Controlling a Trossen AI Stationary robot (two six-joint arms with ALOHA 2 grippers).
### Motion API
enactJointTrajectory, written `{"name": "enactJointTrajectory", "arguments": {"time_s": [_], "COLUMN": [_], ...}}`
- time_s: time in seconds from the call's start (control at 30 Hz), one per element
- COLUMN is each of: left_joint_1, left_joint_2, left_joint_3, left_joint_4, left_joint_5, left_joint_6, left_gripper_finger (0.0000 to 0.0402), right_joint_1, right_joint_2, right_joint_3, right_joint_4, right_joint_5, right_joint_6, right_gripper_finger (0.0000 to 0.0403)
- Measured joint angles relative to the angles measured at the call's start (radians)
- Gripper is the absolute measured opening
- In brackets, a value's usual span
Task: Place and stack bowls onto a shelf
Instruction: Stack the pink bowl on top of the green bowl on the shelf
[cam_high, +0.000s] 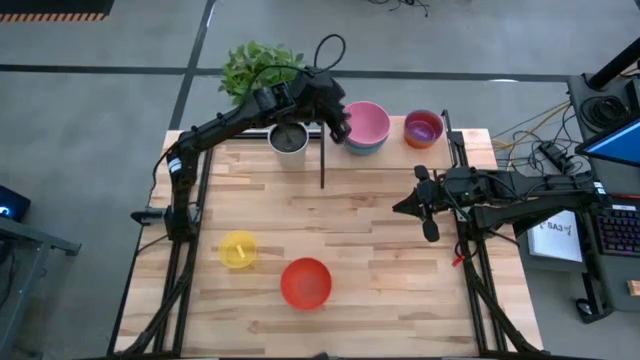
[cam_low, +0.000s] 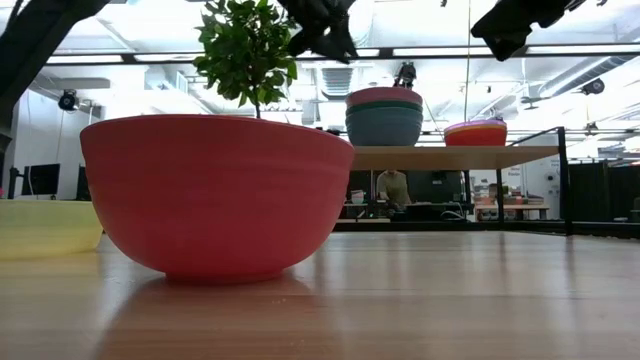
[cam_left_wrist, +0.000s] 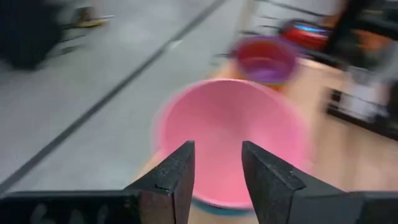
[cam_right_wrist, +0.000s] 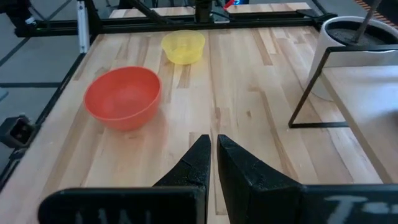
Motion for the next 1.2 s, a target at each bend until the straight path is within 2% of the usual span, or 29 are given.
{"name": "enactJointTrajectory", "arguments": {"time_s": [0.1,0.27,0.4,0.5,0.63,0.93,1.07,1.2], "left_joint_1": [-0.047,-0.152,-0.24,-0.291,-0.344,-0.44,-0.478,-0.503], "left_joint_2": [-0.017,-0.044,-0.091,-0.137,-0.233,-0.517,-0.613,-0.69], "left_joint_3": [0.002,-0.001,-0.029,-0.079,-0.22,-0.695,-0.876,-0.994], "left_joint_4": [-0.032,-0.094,-0.099,-0.107,-0.045,0.217,0.361,0.451], "left_joint_5": [0.059,0.058,-0.031,-0.102,-0.118,-0.121,-0.142,-0.143], "left_joint_6": [0.039,0.102,0.151,0.159,0.148,0.003,-0.044,-0.059], "left_gripper_finger": [0.0118,0.0119,0.0119,0.0119,0.0119,0.0119,0.0119,0.0119], "right_joint_1": [0.0,-0.001,-0.016,-0.053,-0.131,-0.357,-0.409,-0.417], "right_joint_2": [0.0,0.01,0.059,0.127,0.238,0.502,0.596,0.666], "right_joint_3": [-0.027,-0.102,-0.117,-0.08,0.01,0.26,0.344,0.401], "right_joint_4": [0.062,0.259,0.421,0.458,0.459,0.446,0.412,0.394], "right_joint_5": [0.077,0.198,0.227,0.228,0.228,0.23,0.228,0.22], "right_joint_6": [0.003,-0.015,-0.075,-0.116,-0.173,-0.183,-0.181,-0.181], "right_gripper_finger": [0.0018,0.0018,0.0017,0.0017,0.0017,0.0017,0.0017,0.0017]}}
